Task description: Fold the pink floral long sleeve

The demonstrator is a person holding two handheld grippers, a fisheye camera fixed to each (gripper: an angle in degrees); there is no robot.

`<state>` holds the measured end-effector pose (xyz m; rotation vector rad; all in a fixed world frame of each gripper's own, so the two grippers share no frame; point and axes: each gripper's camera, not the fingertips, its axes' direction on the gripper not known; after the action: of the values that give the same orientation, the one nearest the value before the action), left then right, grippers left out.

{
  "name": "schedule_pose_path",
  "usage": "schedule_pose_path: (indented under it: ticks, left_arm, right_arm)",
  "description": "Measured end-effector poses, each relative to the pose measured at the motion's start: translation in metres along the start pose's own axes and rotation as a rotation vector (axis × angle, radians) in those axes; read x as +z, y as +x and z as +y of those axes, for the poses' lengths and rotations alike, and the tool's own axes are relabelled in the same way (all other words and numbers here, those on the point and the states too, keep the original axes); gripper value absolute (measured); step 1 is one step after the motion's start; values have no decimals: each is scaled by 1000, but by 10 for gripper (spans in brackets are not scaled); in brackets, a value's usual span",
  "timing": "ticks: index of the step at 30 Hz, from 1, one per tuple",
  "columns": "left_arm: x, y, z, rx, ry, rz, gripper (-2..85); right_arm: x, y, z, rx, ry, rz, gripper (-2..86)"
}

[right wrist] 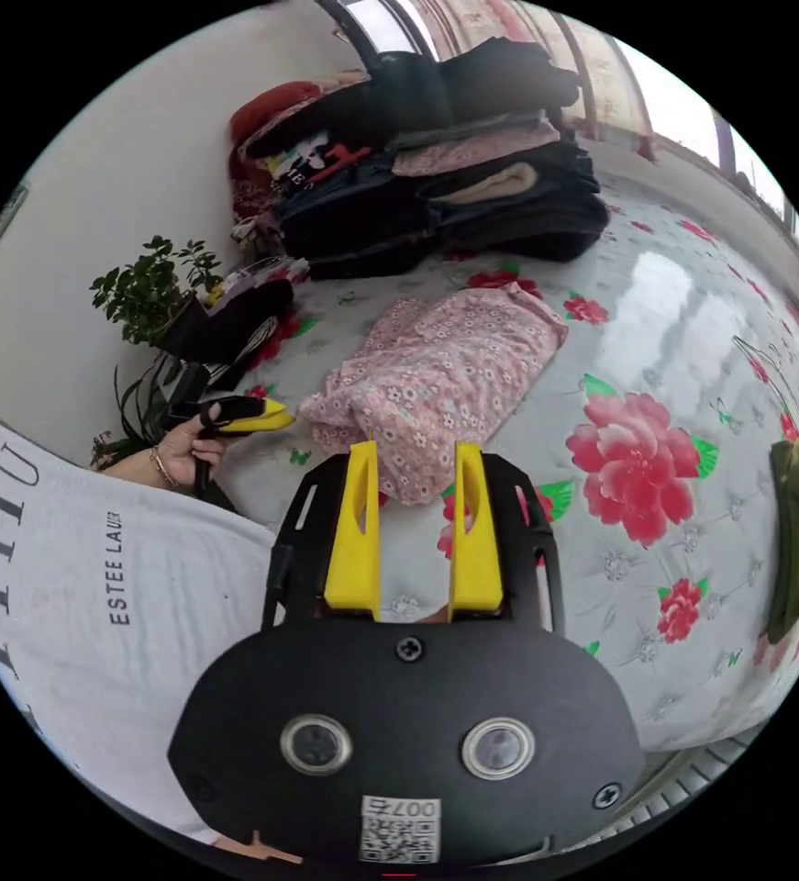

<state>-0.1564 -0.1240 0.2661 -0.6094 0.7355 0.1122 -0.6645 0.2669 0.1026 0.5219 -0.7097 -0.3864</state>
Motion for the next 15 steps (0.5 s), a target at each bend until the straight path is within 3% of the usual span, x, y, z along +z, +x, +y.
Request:
schedule_pose_path:
  ticks: [3,8,12,15]
  left_arm:
    - [14,14,-12,38,-35,-38,115]
    - [47,40,-24,97,-103,-210,95]
    - [85,44,-22,179,-225,-394,51]
    - [101,51,-19,271,-244,-449,46]
  right_arm:
    - [31,-30,-12,-56,-79,22,104]
    - [78,-77,-31,-232,-186,389,86]
    - [56,-69,-2,-226,-156,424,42]
    - [70,-45,35,-165,-262,394,14]
